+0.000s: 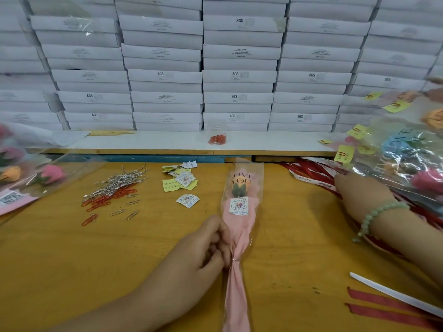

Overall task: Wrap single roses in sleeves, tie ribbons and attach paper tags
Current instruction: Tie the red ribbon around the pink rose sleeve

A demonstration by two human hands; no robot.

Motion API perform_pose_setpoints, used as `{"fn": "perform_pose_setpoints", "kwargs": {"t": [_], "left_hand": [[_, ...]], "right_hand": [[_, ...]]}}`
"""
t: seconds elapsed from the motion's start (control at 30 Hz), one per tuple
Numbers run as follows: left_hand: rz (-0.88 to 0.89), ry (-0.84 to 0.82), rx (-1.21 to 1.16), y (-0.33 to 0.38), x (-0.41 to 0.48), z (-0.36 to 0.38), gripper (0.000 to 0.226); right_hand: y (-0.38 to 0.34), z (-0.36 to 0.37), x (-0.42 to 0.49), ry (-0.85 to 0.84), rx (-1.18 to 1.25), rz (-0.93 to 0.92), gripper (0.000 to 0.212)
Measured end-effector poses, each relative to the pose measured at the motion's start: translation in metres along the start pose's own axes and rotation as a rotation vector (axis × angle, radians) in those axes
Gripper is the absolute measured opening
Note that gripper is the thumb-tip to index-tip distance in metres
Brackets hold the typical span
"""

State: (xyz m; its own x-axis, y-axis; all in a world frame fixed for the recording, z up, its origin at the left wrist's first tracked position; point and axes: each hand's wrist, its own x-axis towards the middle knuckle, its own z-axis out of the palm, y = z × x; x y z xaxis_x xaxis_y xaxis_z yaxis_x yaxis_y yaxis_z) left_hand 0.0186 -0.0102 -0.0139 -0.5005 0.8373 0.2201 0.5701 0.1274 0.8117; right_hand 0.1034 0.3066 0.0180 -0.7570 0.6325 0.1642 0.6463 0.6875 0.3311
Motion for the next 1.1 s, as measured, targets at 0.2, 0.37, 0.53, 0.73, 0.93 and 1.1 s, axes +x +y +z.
{"fn": "perform_pose_setpoints", "kwargs": {"t": [0.2, 0.37, 0.53, 0.73, 0.93, 1.1], "left_hand": [[-0.030, -0.024, -0.089, -0.001, 0.001, 0.000, 0.048], [-0.034, -0.022, -0.087, -0.001, 0.001, -0.001, 0.047], [-0.044, -0.014, -0.070, -0.001, 0.001, 0.000, 0.045], [-0.068, -0.004, -0.076, -0.003, 0.002, -0.001, 0.044], [-0.091, 0.020, -0.032, -0.003, 0.003, -0.001, 0.045], [-0.091, 0.037, 0.000, -0.004, 0.002, -0.001, 0.039]], "right_hand": [[0.005, -0.006, 0.007, 0.102, 0.143, 0.006, 0.014], [0.004, -0.011, 0.009, 0.231, 0.486, -0.095, 0.014], [-0.005, -0.029, 0.001, -0.040, 0.884, -0.247, 0.011], [-0.017, -0.047, -0.010, -0.419, 1.289, -0.266, 0.008], [-0.034, -0.054, -0.028, -0.822, 1.017, -0.552, 0.007], [-0.061, -0.049, -0.047, -0.942, 1.148, -0.648, 0.015]]}}
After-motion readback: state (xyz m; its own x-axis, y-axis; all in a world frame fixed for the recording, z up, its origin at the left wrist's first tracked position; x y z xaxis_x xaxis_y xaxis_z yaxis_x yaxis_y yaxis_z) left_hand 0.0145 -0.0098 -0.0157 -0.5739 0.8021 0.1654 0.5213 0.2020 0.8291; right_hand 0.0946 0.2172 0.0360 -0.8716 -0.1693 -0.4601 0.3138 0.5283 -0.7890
